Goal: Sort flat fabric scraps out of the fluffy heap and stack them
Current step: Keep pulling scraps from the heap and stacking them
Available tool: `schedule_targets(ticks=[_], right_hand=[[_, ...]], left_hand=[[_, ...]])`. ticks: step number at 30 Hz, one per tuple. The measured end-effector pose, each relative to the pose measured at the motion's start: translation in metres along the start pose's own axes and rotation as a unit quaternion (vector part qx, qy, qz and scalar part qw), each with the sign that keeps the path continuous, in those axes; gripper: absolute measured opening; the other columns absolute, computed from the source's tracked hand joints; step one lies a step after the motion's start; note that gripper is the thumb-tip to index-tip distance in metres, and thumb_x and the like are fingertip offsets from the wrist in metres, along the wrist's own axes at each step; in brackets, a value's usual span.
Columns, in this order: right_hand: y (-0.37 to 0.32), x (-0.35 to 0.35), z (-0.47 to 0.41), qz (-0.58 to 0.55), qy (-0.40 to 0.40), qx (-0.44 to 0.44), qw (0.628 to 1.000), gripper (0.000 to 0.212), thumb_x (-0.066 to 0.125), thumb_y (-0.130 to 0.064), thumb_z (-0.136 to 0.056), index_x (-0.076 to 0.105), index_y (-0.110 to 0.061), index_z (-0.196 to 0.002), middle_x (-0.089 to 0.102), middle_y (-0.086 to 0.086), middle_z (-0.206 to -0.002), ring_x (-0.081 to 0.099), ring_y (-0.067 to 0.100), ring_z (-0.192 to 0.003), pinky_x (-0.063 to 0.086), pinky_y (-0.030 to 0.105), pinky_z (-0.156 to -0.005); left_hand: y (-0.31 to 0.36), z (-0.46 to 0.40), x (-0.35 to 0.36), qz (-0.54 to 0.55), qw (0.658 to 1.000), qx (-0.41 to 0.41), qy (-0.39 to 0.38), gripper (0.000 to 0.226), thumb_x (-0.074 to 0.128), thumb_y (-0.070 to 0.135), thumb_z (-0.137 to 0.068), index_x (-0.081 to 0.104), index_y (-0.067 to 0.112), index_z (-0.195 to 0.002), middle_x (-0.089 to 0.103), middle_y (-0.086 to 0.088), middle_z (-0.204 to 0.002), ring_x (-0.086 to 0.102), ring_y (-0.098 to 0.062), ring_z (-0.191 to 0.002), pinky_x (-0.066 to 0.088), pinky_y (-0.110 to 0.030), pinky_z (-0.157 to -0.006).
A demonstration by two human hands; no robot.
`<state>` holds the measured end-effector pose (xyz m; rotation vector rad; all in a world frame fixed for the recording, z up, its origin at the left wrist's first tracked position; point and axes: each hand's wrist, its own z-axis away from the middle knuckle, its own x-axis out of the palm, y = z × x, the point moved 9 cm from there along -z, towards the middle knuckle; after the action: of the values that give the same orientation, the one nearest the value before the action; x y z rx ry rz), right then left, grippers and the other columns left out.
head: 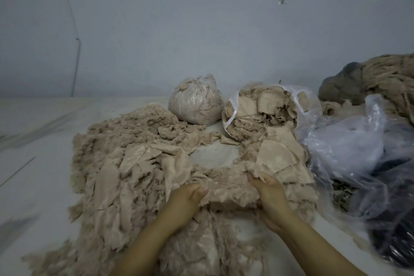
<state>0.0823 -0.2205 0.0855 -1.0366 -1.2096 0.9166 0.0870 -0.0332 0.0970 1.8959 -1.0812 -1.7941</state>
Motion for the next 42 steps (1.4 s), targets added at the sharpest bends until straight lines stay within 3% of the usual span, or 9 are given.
schedule_targets(ticks=[4, 10, 15, 23, 32, 34, 37, 39, 42], right_hand=[[-0.007, -0.018, -0.002, -0.04, 0.088, -0.031, 0.995, 0.02, 0.055, -0.01, -0.095, 0.068, -0.005, -0.109, 0.072, 0.011, -0.104, 0.068, 0.025, -0.097, 0.054, 0.041, -0.088], [-0.007, -0.041, -0.007, -0.034, 0.181, -0.055, 0.981, 0.02, 0.057, -0.015, -0.095, 0.068, 0.001, -0.091, 0.065, 0.027, -0.084, 0.061, 0.026, -0.08, 0.048, 0.038, -0.076], [-0.004, -0.054, -0.006, -0.032, 0.236, -0.076, 0.968, 0.017, 0.055, -0.014, -0.095, 0.07, -0.008, -0.09, 0.071, 0.004, -0.086, 0.065, 0.022, -0.083, 0.051, 0.033, -0.076], [-0.02, -0.072, -0.009, 0.001, 0.287, -0.115, 0.951, 0.029, 0.055, -0.018, -0.096, 0.063, -0.002, -0.118, 0.066, 0.004, -0.107, 0.06, 0.017, -0.1, 0.048, 0.027, -0.085], [-0.027, -0.08, 0.005, 0.077, 0.317, -0.16, 0.932, 0.029, 0.053, -0.021, -0.097, 0.061, -0.001, -0.077, 0.065, 0.013, -0.072, 0.051, 0.026, -0.059, 0.05, 0.025, -0.064], [-0.027, -0.058, 0.008, 0.141, 0.262, -0.17, 0.939, 0.032, 0.053, -0.024, -0.096, 0.06, -0.01, -0.069, 0.059, -0.002, -0.054, 0.044, 0.019, -0.054, 0.038, 0.015, -0.048], [-0.009, -0.013, 0.01, 0.242, 0.131, -0.133, 0.952, 0.022, 0.052, -0.026, -0.097, 0.07, -0.014, -0.101, 0.071, -0.005, -0.087, 0.062, 0.014, -0.079, 0.047, 0.018, -0.07], [0.003, 0.014, 0.018, 0.293, 0.039, -0.117, 0.948, 0.028, 0.045, -0.029, -0.1, 0.064, -0.016, -0.116, 0.069, 0.001, -0.106, 0.064, 0.019, -0.097, 0.05, 0.028, -0.085], [0.021, 0.055, 0.044, 0.378, -0.093, -0.141, 0.91, 0.038, 0.043, -0.03, -0.1, 0.042, -0.029, -0.138, 0.049, -0.017, -0.134, 0.048, 0.003, -0.124, 0.036, 0.0, -0.089]], left_hand=[[0.001, -0.002, 0.019, -0.125, 0.989, 0.015, -0.079, 0.036, 0.037, 0.025, -0.101, 0.036, 0.027, -0.065, 0.049, 0.005, -0.073, 0.049, -0.017, -0.08, 0.027, -0.027, -0.065], [0.008, -0.001, 0.024, -0.195, 0.974, 0.025, -0.116, 0.026, 0.04, 0.02, -0.099, 0.049, 0.016, -0.075, 0.064, -0.016, -0.1, 0.057, -0.026, -0.096, 0.035, -0.03, -0.073], [0.003, -0.001, 0.026, -0.223, 0.964, 0.003, -0.144, 0.025, 0.041, 0.015, -0.096, 0.062, 0.003, -0.1, 0.064, -0.015, -0.108, 0.057, -0.026, -0.102, 0.042, -0.035, -0.086], [-0.006, 0.01, 0.028, -0.265, 0.951, 0.005, -0.157, 0.019, 0.041, 0.013, -0.093, 0.047, 0.013, -0.076, 0.055, -0.011, -0.079, 0.056, -0.028, -0.085, 0.032, -0.033, -0.065], [-0.004, 0.018, 0.039, -0.248, 0.955, 0.03, -0.16, 0.024, 0.041, 0.012, -0.093, 0.048, 0.015, -0.07, 0.043, 0.001, -0.063, 0.049, -0.02, -0.073, 0.027, -0.031, -0.059], [0.002, 0.015, 0.033, -0.203, 0.972, 0.032, -0.112, 0.02, 0.04, 0.016, -0.097, 0.054, 0.011, -0.083, 0.052, -0.002, -0.077, 0.053, -0.022, -0.082, 0.035, -0.032, -0.068], [0.022, 0.013, 0.021, 0.029, 0.999, 0.005, -0.03, 0.03, 0.052, 0.036, -0.095, 0.051, 0.024, -0.123, 0.053, 0.011, -0.105, 0.055, -0.002, -0.096, 0.038, -0.006, -0.075], [0.029, 0.017, 0.033, 0.268, 0.958, -0.076, -0.067, 0.06, 0.066, 0.049, -0.077, 0.043, 0.032, -0.131, 0.055, 0.018, -0.115, 0.055, 0.012, -0.1, 0.044, -0.004, -0.078], [0.021, 0.02, 0.053, 0.479, 0.856, -0.183, -0.071, 0.054, 0.074, 0.031, -0.076, 0.059, 0.013, -0.124, 0.068, -0.006, -0.114, 0.066, -0.014, -0.101, 0.054, -0.029, -0.084]])
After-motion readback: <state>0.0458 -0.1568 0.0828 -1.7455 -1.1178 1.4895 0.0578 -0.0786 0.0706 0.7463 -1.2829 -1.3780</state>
